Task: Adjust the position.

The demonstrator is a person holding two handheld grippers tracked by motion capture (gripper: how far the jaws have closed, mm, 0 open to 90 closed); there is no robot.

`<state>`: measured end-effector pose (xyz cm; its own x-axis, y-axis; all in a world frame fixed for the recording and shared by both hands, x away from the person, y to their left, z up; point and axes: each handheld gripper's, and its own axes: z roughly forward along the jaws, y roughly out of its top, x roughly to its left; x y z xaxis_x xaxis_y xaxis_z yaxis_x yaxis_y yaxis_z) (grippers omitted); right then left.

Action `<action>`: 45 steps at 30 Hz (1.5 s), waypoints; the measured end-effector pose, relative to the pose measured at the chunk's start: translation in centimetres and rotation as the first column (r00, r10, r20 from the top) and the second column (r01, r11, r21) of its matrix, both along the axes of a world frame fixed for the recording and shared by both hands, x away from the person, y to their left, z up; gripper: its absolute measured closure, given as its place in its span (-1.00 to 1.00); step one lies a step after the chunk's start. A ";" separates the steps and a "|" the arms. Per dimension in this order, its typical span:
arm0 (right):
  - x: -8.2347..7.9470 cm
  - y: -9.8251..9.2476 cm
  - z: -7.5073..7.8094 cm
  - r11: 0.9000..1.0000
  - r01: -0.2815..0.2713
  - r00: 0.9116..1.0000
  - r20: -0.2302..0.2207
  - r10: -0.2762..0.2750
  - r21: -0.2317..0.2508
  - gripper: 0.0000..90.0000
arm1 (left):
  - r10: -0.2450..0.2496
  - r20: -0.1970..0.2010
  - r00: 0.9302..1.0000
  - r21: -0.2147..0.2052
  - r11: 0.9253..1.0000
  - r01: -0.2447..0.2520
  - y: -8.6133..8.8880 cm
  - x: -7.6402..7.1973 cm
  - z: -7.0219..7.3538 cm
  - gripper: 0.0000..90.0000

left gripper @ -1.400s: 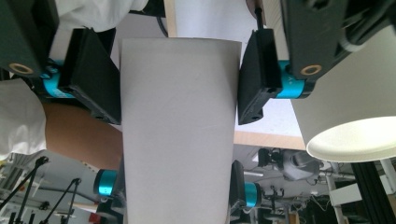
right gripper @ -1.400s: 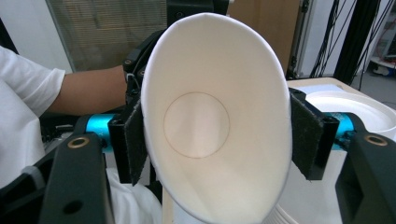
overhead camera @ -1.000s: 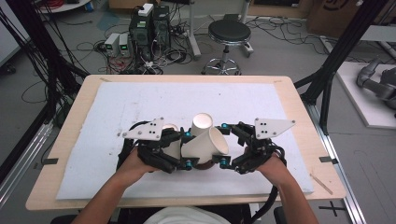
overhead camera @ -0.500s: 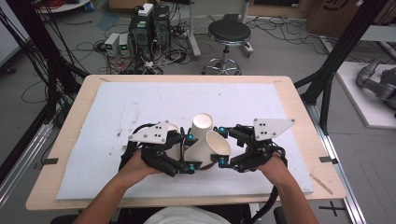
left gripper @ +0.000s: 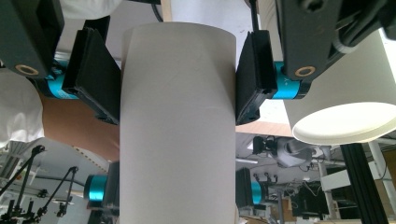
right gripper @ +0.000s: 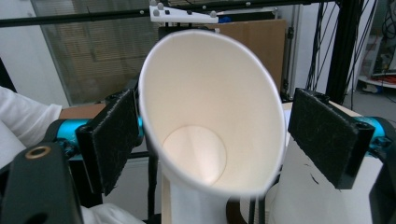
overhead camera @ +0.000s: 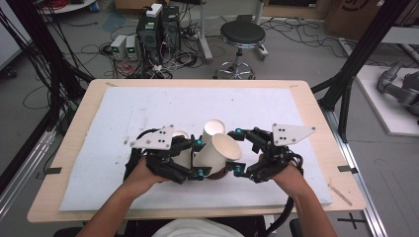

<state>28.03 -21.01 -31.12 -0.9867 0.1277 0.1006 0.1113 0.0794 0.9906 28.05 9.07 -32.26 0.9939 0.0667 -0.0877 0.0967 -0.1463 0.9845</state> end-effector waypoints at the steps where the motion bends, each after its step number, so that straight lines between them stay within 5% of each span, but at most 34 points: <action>1: 0.0 0.0 0.0 1.000 0.000 1.000 0.000 0.000 0.000 -0.61 | -0.001 0.002 1.000 0.003 1.000 0.001 0.0 0.0 0.0 -0.20; 2: 0.0 0.1 0.0 1.000 -0.020 1.000 0.007 0.020 -0.006 -0.35 | -0.003 0.001 1.000 0.007 1.000 0.003 -0.1 0.0 -0.1 -0.20; 7: -0.1 0.0 0.3 0.999 -0.030 0.999 0.037 0.031 -0.030 -0.24 | -0.017 0.009 1.000 0.032 0.999 0.017 -0.5 -0.2 -0.2 -0.19; 19: -0.4 0.2 0.7 0.997 -0.036 0.998 0.046 0.039 -0.073 -0.22 | -0.031 0.016 0.999 0.062 0.998 0.030 -0.8 -0.3 -0.3 -0.19; 22: -0.4 0.2 0.6 0.999 -0.026 0.999 0.040 0.028 -0.038 -0.38 | -0.026 0.020 0.999 0.041 0.999 0.025 -0.6 -0.3 -0.1 -0.19; 23: -0.4 0.3 0.5 0.999 -0.020 0.999 0.030 0.020 -0.026 -0.59 | -0.023 0.016 1.000 0.031 0.999 0.023 -0.5 -0.3 -0.1 -0.19; 25: -0.3 0.5 0.3 0.999 -0.016 1.000 0.014 0.017 -0.029 -0.62 | -0.019 0.018 1.000 0.019 1.000 0.018 -0.3 -0.3 0.0 -0.19; 28: -0.3 0.6 0.3 0.999 -0.017 1.000 0.017 0.018 -0.029 -0.58 | -0.020 0.020 1.000 0.026 0.999 0.020 -0.4 -0.3 0.0 -0.19; 31: -0.3 0.4 0.4 0.999 -0.035 0.999 0.023 0.036 -0.026 -0.30 | -0.025 0.019 0.999 0.034 0.999 0.025 -0.5 -0.3 -0.1 -0.19; 45: -0.5 0.3 0.8 0.995 -0.058 0.997 0.054 0.063 -0.080 -0.20 | -0.034 0.040 0.999 0.069 0.997 0.031 -1.0 -0.5 -0.4 -0.19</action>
